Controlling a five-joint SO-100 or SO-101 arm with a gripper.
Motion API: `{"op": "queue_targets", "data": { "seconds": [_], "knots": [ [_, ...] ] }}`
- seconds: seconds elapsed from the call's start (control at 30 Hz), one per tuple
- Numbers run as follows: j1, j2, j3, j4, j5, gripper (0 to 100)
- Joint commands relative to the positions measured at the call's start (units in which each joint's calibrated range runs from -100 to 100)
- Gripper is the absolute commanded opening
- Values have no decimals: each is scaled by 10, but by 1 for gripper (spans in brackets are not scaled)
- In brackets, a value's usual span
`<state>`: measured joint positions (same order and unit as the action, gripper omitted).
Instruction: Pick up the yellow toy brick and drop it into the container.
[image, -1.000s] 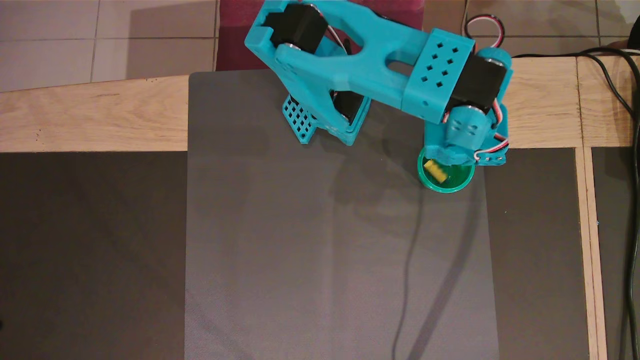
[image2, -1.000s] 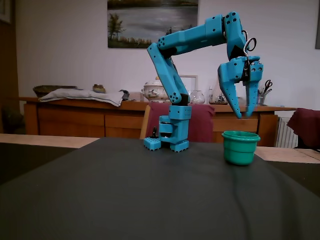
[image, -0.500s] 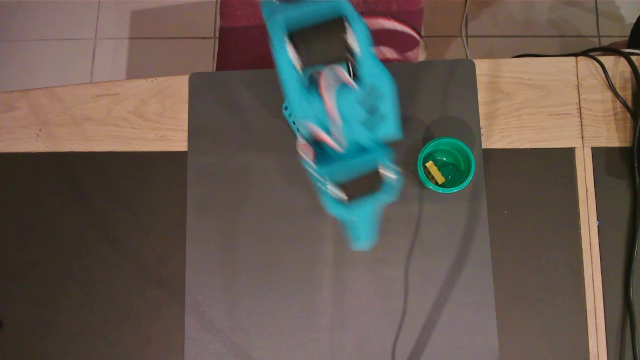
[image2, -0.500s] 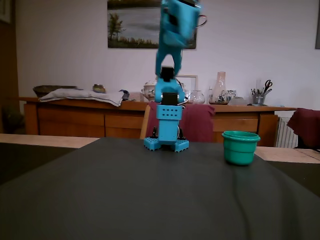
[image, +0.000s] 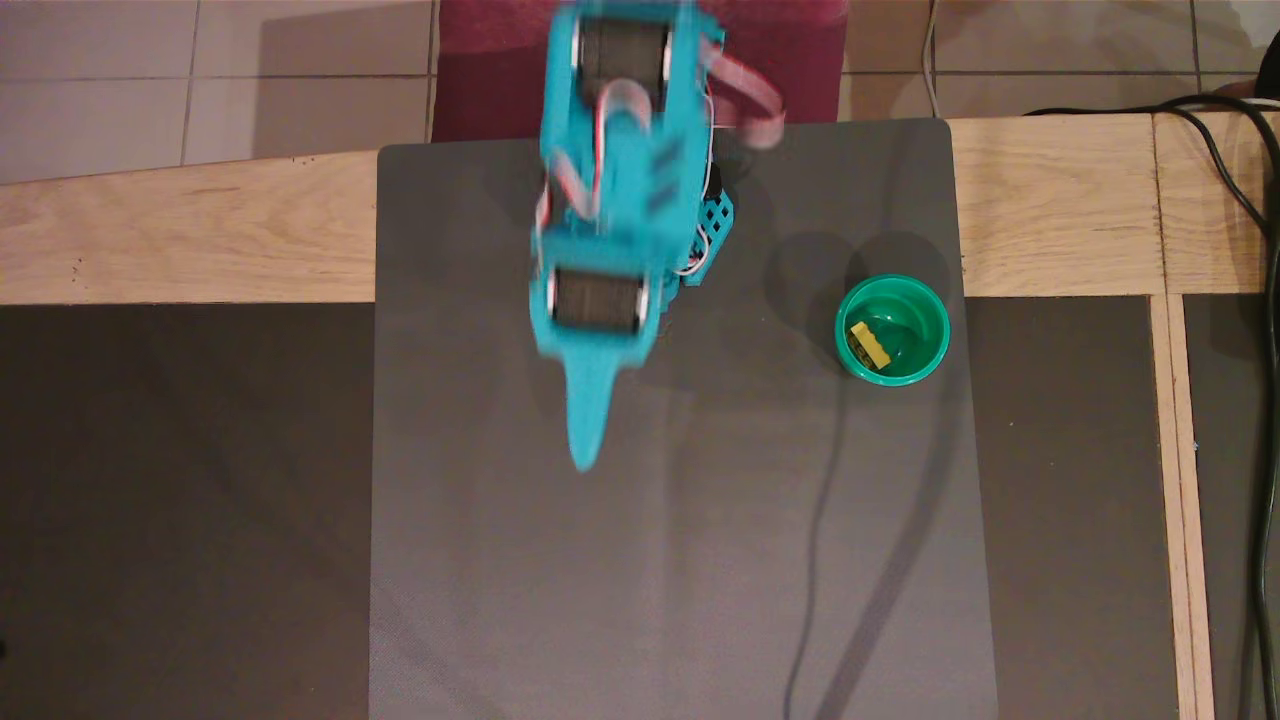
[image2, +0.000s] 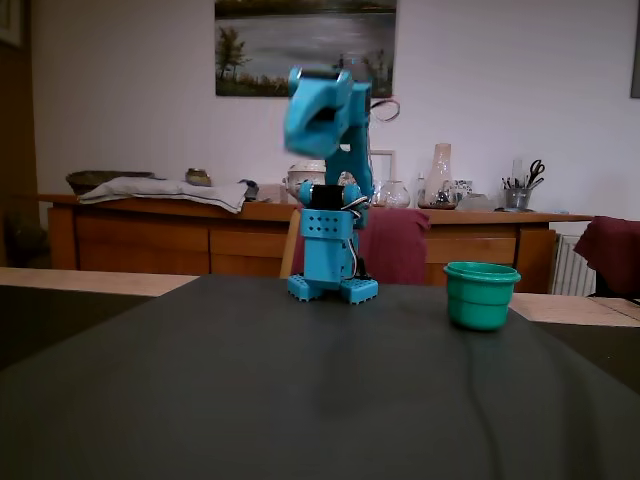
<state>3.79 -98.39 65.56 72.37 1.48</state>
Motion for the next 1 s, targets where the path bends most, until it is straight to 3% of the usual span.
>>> {"op": "queue_targets", "data": {
  "seconds": [0.0,0.43,0.97],
  "knots": [
    [-31,-4,109,-68,-2,0],
    [-63,-3,341,-196,2,0],
    [-63,-4,340,-196,-1,0]
  ]
}}
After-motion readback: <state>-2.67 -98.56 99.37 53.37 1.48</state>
